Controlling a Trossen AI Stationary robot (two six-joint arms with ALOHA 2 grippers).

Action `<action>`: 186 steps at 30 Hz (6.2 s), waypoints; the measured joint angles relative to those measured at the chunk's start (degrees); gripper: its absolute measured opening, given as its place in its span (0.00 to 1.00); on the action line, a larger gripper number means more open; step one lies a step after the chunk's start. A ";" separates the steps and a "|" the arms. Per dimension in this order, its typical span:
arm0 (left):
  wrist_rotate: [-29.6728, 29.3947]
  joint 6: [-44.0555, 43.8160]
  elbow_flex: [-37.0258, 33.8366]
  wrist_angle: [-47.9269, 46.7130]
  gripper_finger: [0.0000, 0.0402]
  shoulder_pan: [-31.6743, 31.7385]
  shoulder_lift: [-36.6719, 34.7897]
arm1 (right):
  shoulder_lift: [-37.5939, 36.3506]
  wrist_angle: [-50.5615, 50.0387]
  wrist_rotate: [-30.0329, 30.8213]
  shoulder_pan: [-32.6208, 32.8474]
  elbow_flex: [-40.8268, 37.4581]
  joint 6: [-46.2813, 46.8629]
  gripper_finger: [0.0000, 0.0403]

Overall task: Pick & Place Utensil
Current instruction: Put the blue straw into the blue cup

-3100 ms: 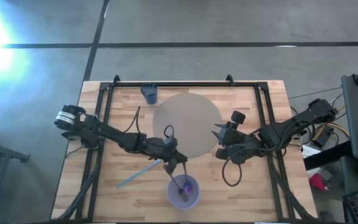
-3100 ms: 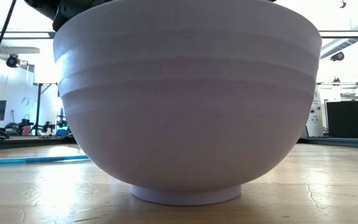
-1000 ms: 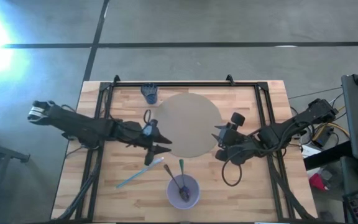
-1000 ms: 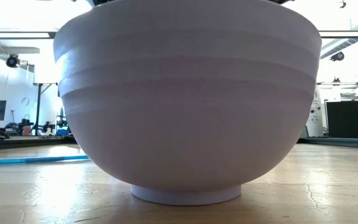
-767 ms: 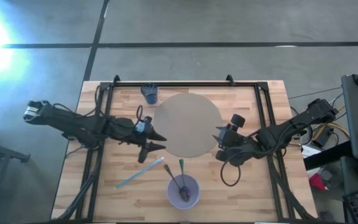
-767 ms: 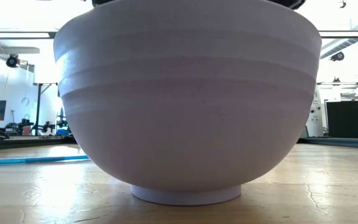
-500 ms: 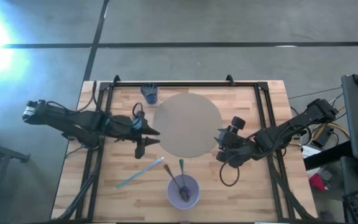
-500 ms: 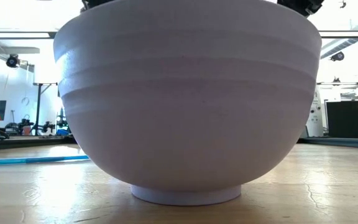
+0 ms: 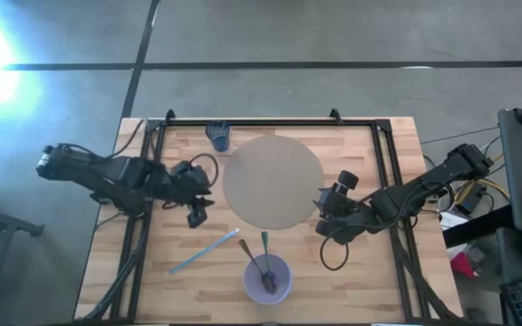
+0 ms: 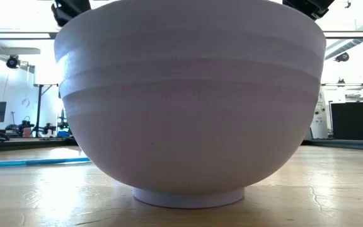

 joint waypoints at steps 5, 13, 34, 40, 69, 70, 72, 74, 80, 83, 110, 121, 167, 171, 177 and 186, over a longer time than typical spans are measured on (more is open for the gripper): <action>0.82 -5.23 -0.12 -4.12 0.37 -2.72 3.78 | 0.00 0.02 -0.02 0.00 0.00 0.03 0.43; 5.59 -11.59 -0.73 -5.39 0.37 -6.96 10.87 | 0.00 0.00 -0.36 0.00 0.00 0.36 0.44; 8.87 -27.29 -8.93 7.69 0.37 -15.03 18.54 | 0.00 -0.02 -0.55 0.00 0.00 0.14 0.44; 8.85 -29.95 -12.95 9.88 0.37 -15.52 18.29 | 0.00 -0.03 -0.55 0.00 0.00 -0.13 0.44; 9.24 -32.43 -17.63 20.40 0.35 -18.40 18.31 | 0.02 0.02 -0.50 -0.02 0.00 0.38 0.44; 9.17 -32.41 -17.10 20.31 0.34 -18.55 18.31 | 0.02 0.02 -0.50 -0.02 0.00 0.37 0.44; 8.83 -32.19 -16.26 20.18 0.32 -18.88 18.31 | 0.02 0.02 -0.50 -0.02 0.00 0.36 0.44; 8.63 -32.19 -15.59 19.91 0.31 -19.17 18.31 | 0.02 0.00 -0.50 -0.02 0.00 0.16 0.44; 8.52 -33.45 -15.85 15.28 0.28 -19.22 18.29 | 0.02 -0.02 -0.47 -0.02 0.00 -0.09 0.44; 8.43 -34.49 -16.86 14.71 0.28 -19.20 18.31 | 0.02 -0.02 -0.46 -0.02 0.00 -0.06 0.43; 8.49 -33.25 -16.65 16.60 0.28 -19.22 25.48 | 0.02 0.07 -0.37 -0.02 0.02 -0.06 0.44; 11.64 -33.37 -16.84 16.72 0.28 -19.20 29.16 | -0.06 0.02 -0.35 0.00 0.02 -0.06 0.44; -9.43 -29.34 -17.03 1.63 0.00 -17.61 14.31 | -0.15 0.00 -0.33 -0.01 0.02 0.14 0.44; -18.76 -28.53 -17.03 -0.07 0.00 -16.69 8.89 | -0.15 0.05 -0.33 -0.01 0.02 0.25 0.44; -29.72 -23.89 -16.97 -0.10 0.00 -14.56 2.55 | -0.15 0.08 -0.37 0.00 0.02 1.83 0.44; -47.01 -14.01 -16.94 4.55 0.00 -10.82 -3.07 | -0.15 0.07 -0.51 0.00 -0.83 4.55 0.44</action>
